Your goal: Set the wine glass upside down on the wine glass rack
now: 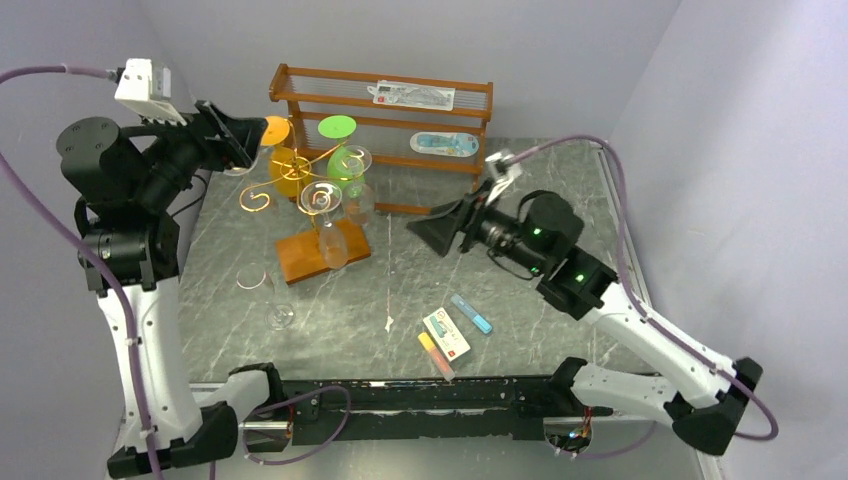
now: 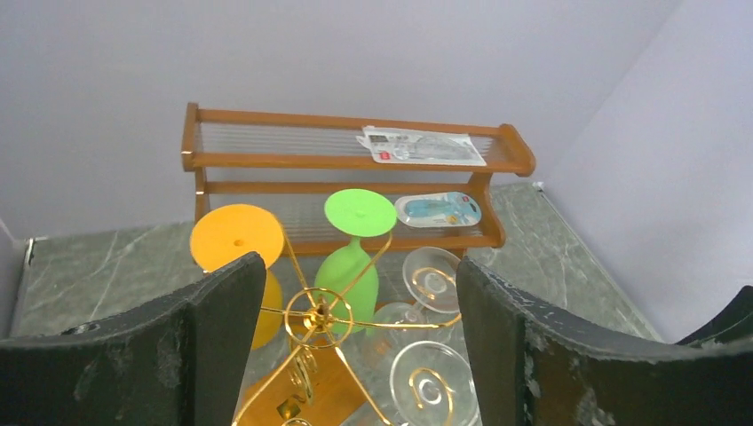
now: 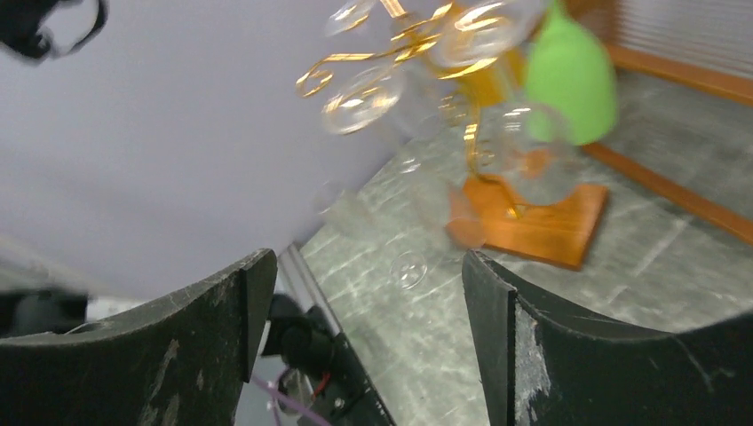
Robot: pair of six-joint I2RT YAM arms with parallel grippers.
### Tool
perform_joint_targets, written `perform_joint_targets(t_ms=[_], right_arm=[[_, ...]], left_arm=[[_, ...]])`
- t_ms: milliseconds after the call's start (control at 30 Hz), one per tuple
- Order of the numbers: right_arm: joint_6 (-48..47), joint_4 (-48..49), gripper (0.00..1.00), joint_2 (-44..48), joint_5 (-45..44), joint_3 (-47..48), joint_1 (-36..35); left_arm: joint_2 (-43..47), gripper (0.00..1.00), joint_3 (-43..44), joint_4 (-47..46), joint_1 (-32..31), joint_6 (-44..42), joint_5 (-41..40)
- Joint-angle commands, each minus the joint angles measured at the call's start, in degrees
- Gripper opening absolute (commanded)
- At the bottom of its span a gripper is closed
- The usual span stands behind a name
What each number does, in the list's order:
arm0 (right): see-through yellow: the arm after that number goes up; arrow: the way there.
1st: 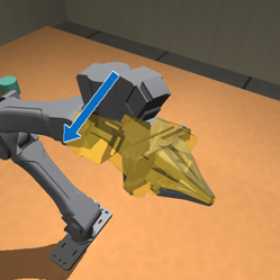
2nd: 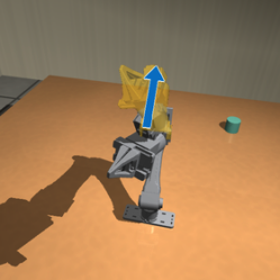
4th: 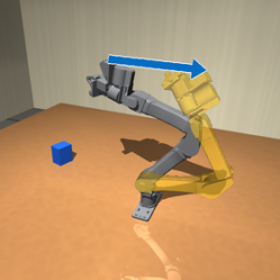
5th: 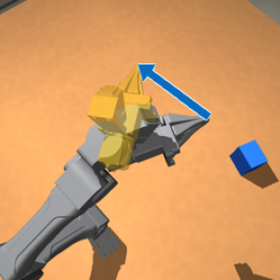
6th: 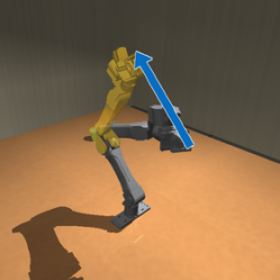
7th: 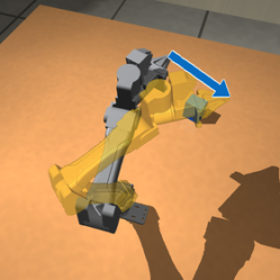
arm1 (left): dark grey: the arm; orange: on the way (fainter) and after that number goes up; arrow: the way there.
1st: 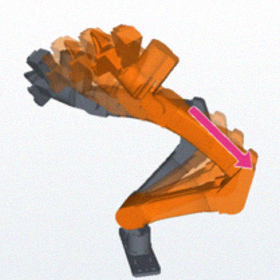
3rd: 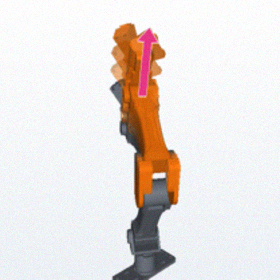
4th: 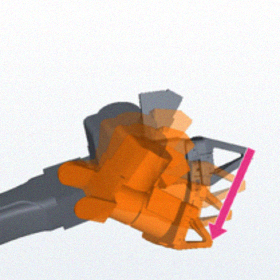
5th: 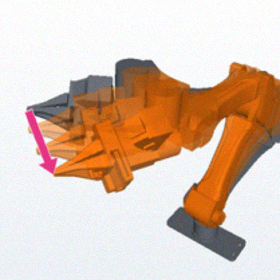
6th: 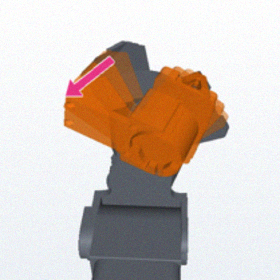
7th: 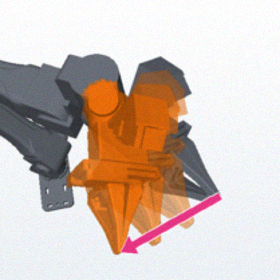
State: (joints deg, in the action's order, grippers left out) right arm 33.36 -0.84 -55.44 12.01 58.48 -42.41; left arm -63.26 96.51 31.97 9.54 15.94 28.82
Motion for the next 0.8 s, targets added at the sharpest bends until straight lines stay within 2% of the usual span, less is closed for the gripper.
perform_joint_targets(t_ms=[0,133,367,533,633,767], right_arm=[[-11.32,-1.64,0.8,-4.85,-14.15,6.63,-15.64],[-19.07,-1.01,0.76,-11.82,-20.18,12.08,-25.35],[-32.15,0.33,0.78,-28.49,-28.17,22.0,-38.19],[-35.12,-0.79,0.78,-41.53,-23.44,31.44,-39.02],[-33.61,-6.48,0.78,-50.79,-23.89,41.52,-38.98],[-33.61,-10.61,0.78,-59.98,-26.8,51.83,-38.93]], left_arm=[[1.76,0.81,-0.35,2.8,-5.4,-5.8,-4.21],[5.61,0.8,-2.92,1.92,-11.15,-7.35,-12.76],[11.99,0.8,-4.99,5.49,-13.45,-6.15,-41.4],[14.02,0.81,-2.23,8.49,-14.16,-5.31,-55.38],[13.66,0.82,3.07,10.44,-15.26,-6.07,-61.65],[14.15,0.82,6.55,10.86,-17.46,-6.89,-63.94]])
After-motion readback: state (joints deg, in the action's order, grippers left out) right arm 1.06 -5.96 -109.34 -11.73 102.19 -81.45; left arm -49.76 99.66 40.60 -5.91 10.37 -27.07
